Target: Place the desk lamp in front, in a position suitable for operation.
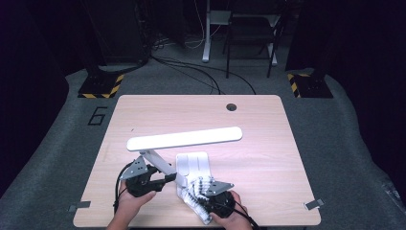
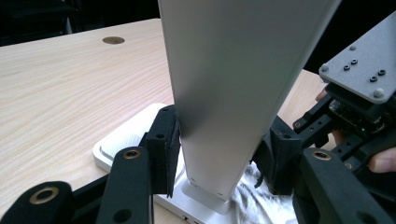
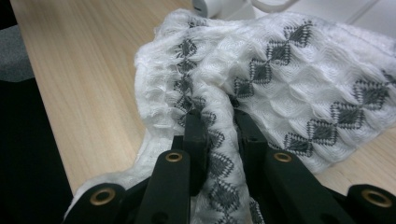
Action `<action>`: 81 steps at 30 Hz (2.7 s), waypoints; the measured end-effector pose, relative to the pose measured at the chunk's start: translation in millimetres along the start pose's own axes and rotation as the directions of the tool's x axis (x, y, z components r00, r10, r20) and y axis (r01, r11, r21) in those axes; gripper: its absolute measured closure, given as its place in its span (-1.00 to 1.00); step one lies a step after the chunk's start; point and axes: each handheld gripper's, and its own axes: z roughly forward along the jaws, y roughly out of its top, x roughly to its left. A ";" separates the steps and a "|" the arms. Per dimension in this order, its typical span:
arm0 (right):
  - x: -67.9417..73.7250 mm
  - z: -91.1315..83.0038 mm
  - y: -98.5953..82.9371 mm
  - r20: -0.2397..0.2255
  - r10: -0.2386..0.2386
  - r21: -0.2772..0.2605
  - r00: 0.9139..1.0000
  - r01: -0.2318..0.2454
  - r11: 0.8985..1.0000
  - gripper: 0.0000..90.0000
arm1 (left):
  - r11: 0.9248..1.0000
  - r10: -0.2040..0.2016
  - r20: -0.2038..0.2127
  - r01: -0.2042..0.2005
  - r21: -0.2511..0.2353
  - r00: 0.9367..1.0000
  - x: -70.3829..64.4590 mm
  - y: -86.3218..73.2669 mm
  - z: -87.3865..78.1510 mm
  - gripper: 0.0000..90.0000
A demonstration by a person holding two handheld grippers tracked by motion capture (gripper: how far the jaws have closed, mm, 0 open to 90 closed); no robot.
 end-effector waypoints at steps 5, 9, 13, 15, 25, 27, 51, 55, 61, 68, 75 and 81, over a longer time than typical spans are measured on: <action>-8.4 -8.3 -6.4 0.022 0.009 0.004 1.000 -0.009 1.000 0.73 | 1.000 0.011 -0.005 -0.011 0.010 1.000 0.4 0.3 -0.6 0.22; -13.1 -12.4 -9.1 0.038 0.034 0.005 0.999 -0.035 0.999 0.73 | 1.000 0.014 0.004 -0.014 0.017 1.000 0.7 0.6 -1.1 0.22; -18.4 -15.7 -11.2 0.051 0.038 0.004 0.998 -0.039 0.999 0.72 | 1.000 0.010 0.000 -0.010 0.004 1.000 0.4 0.0 -0.2 0.22; -20.6 -17.6 -12.2 0.068 0.052 0.006 0.996 -0.053 0.999 0.72 | 1.000 0.012 0.009 -0.012 0.016 1.000 0.8 0.4 -1.1 0.22; -33.9 -27.8 -14.1 0.098 0.106 -0.019 0.990 -0.105 0.994 0.72 | 1.000 0.010 0.005 -0.010 0.007 1.000 1.4 -0.5 -0.8 0.22; -34.6 -30.7 -11.2 0.089 0.115 -0.033 0.989 -0.113 0.993 0.72 | 1.000 0.001 0.012 -0.001 -0.003 1.000 1.9 -1.1 -0.2 0.22; -66.5 -27.2 65.2 0.063 0.071 -0.127 0.996 -0.062 0.990 0.72 | 1.000 0.000 0.029 0.000 -0.003 1.000 3.9 -1.5 -0.6 0.22; -67.7 -18.7 71.8 0.047 0.086 -0.117 0.995 -0.080 0.990 0.72 | 1.000 -0.005 0.035 0.006 -0.002 0.999 5.4 -1.5 -0.7 0.22; -64.5 -1.3 76.8 0.040 0.071 -0.101 0.997 -0.067 0.993 0.72 | 1.000 -0.025 0.047 0.025 0.000 0.999 7.2 0.2 -0.9 0.20; -63.8 13.4 80.4 0.034 0.067 -0.070 0.997 -0.064 0.996 0.71 | 0.999 -0.031 0.057 0.032 -0.012 0.998 11.0 7.5 -5.3 0.08; -72.2 14.9 86.3 0.045 0.106 -0.084 0.993 -0.102 0.991 0.71 | 0.999 -0.022 0.079 0.026 -0.042 0.997 10.8 18.1 -9.1 0.05; -77.6 14.7 89.4 0.057 0.118 -0.090 0.991 -0.112 0.990 0.70 | 0.999 -0.023 0.061 0.025 -0.042 0.998 8.4 27.1 -13.1 0.09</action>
